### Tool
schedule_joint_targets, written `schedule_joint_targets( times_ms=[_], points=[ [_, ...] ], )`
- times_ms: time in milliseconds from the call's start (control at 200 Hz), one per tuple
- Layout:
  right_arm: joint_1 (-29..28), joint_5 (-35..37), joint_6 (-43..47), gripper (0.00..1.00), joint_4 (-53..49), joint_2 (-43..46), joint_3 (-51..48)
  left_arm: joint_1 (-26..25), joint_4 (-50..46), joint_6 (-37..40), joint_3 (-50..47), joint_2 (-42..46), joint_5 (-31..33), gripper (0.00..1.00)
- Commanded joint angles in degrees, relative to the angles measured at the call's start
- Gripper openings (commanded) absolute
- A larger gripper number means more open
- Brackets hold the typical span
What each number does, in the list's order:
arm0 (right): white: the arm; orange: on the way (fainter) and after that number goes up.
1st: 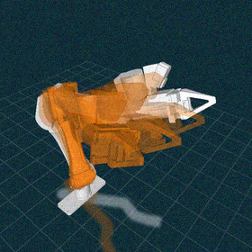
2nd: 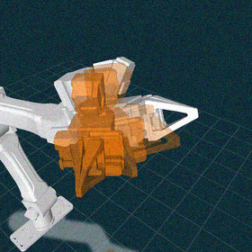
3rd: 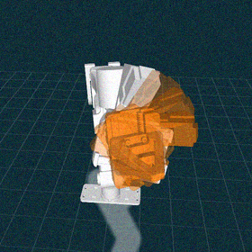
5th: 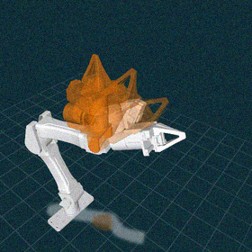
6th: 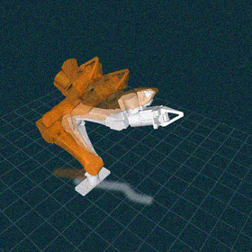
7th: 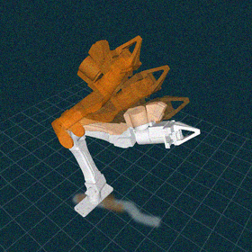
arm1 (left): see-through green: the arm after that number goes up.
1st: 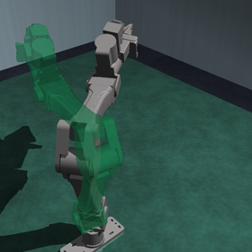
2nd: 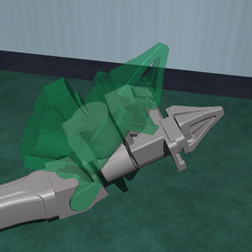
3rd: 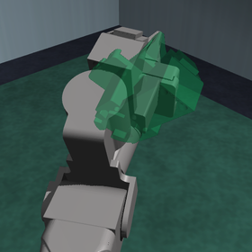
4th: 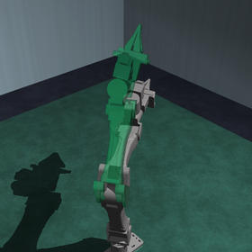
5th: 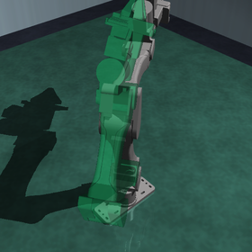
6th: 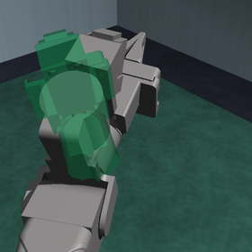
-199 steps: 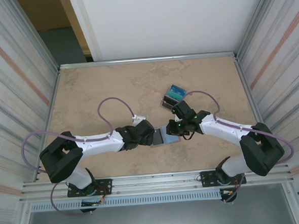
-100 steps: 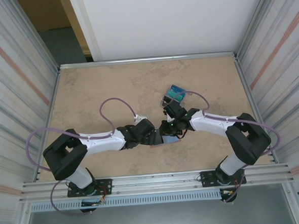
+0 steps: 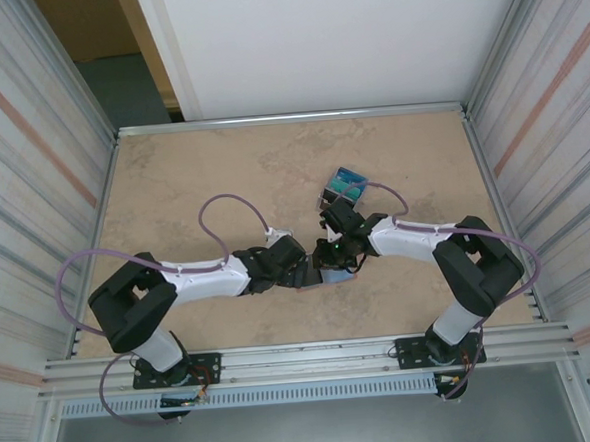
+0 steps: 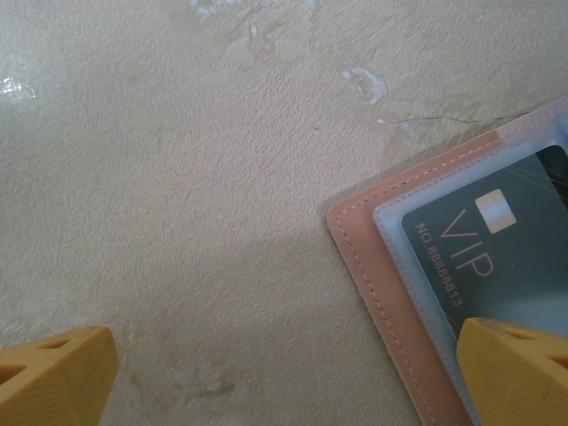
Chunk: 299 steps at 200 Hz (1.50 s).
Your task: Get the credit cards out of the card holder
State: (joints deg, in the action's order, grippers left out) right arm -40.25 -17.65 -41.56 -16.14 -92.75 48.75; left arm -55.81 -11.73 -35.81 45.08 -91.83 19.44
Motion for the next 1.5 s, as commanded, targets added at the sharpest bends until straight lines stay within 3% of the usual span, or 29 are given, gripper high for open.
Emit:
schedule_joint_targets(
  times_ms=[0, 426, 817, 1132, 1303, 1493],
  points=[
    [0.67, -1.16, -0.24, 0.19, 0.77, -1.25, 0.12, 0.55, -1.18, 0.66, -0.36, -0.91, 0.24, 0.99],
    [2.24, -3.06, -1.37, 0.16, 3.9, -3.06, -1.81, 0.55, -4.86, 1.62, 1.58, -2.46, 1.03, 0.99],
    [4.56, -12.71, -3.86, 0.13, 14.44, -2.36, -6.51, 0.52, -5.55, 1.55, 2.29, -3.08, 1.01, 0.99],
    [5.63, -16.4, -5.11, 0.07, 19.54, -2.87, -8.63, 0.44, -5.77, 1.7, 2.47, -3.13, 1.29, 0.99],
    [5.88, -16.52, -4.91, 0.0, 20.36, -2.96, -9.24, 0.49, -6.13, 1.68, 2.56, -2.82, 1.47, 0.99],
    [6.31, -13.13, -3.16, 0.0, 17.83, -2.27, -9.38, 0.47, -7.31, 1.88, 2.82, -2.21, 2.83, 0.99]
  ],
)
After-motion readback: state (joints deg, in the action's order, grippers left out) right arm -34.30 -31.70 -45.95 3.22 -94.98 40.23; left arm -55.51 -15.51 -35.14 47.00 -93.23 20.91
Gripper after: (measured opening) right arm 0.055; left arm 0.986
